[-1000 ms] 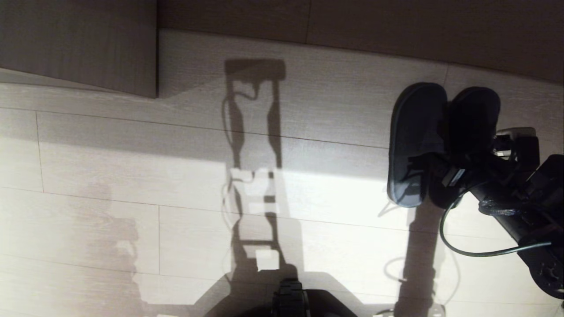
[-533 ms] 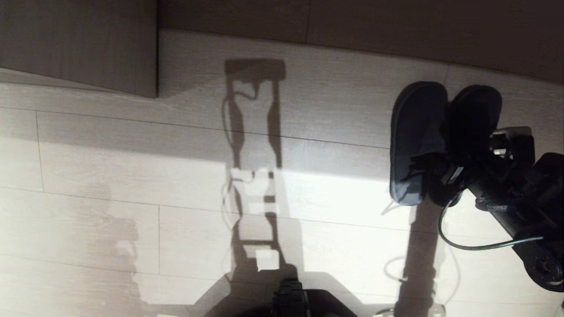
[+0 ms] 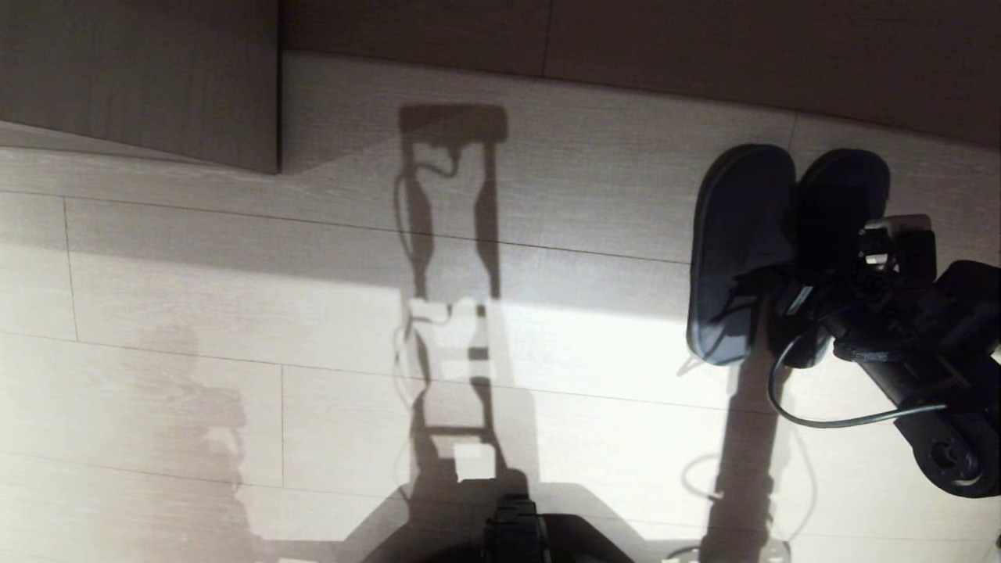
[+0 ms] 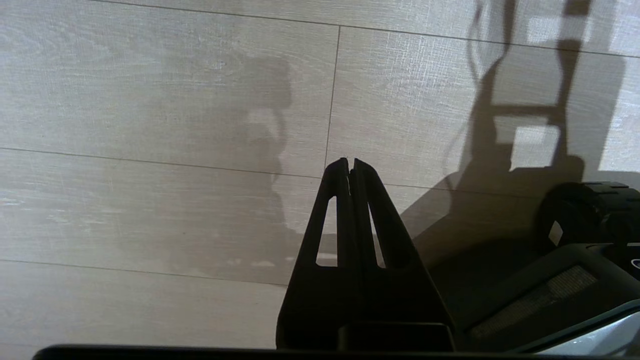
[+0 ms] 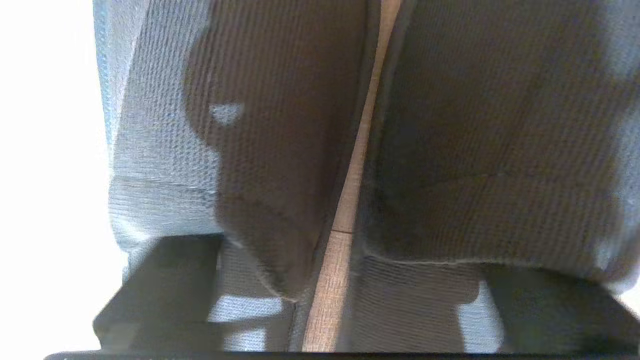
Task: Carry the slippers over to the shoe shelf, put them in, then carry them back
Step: Pick up the slippers on the floor, then place the slippers into the shoe cabinet
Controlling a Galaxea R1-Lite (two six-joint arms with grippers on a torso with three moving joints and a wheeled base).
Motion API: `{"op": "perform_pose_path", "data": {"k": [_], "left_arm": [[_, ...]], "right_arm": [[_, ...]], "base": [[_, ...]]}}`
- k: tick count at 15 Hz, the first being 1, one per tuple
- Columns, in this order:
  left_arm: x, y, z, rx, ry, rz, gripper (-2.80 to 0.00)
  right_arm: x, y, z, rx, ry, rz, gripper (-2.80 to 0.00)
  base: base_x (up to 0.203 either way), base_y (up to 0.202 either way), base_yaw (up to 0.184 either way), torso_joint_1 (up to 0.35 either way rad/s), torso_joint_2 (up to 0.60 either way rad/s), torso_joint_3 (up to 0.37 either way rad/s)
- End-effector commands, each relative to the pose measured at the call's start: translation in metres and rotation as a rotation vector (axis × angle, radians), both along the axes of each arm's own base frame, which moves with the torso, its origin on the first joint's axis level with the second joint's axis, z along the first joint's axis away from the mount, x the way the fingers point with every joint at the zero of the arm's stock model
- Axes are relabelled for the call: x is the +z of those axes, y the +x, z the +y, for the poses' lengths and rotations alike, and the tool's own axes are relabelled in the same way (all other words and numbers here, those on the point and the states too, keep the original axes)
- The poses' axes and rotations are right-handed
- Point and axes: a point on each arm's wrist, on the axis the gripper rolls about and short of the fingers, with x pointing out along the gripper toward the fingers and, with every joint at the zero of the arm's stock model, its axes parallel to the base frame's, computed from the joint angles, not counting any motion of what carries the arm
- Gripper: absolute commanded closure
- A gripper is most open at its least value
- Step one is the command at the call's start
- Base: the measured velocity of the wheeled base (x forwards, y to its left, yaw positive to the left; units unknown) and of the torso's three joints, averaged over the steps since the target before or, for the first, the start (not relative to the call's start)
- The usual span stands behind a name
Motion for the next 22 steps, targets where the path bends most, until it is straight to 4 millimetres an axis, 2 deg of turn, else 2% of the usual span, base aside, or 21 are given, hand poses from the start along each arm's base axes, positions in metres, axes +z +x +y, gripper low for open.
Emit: {"op": "perform_pose_path", "data": {"k": [1,6,10,12,14,16,22], "left_arm": [[0.000,0.000,0.000,0.000,-0.002,0.001,0.00],[0.000,0.000,0.000,0.002,-0.003,0.000,0.00],[0.000,0.000,0.000,0.002,-0.003,0.001,0.00],[0.000,0.000,0.000,0.002,-0.003,0.001,0.00],[0.000,0.000,0.000,0.002,-0.003,0.001,0.00],[0.000,0.000,0.000,0.002,-0.003,0.001,0.00],[0.000,0.000,0.000,0.002,-0.003,0.000,0.00]], "right_arm": [[-0.001,0.004,0.000,0.004,-0.003,-0.005,0.00],[-0.007,0.012,-0.003,0.018,-0.003,0.004,0.00],[0.004,0.002,-0.002,0.017,-0.008,-0.025,0.00],[0.034,-0.024,-0.001,0.025,-0.017,-0.107,0.00],[0.048,-0.047,0.001,0.049,-0.027,-0.130,0.00],[0.063,-0.085,0.003,0.068,-0.036,-0.149,0.00],[0.066,-0.205,0.009,0.091,-0.066,-0.146,0.00]], "base": [[0.000,0.000,0.000,0.000,0.00,0.000],[0.000,0.000,0.000,0.000,0.00,0.000],[0.000,0.000,0.000,0.000,0.00,0.000],[0.000,0.000,0.000,0.000,0.00,0.000],[0.000,0.000,0.000,0.000,0.00,0.000],[0.000,0.000,0.000,0.000,0.00,0.000],[0.000,0.000,0.000,0.000,0.00,0.000]]}}
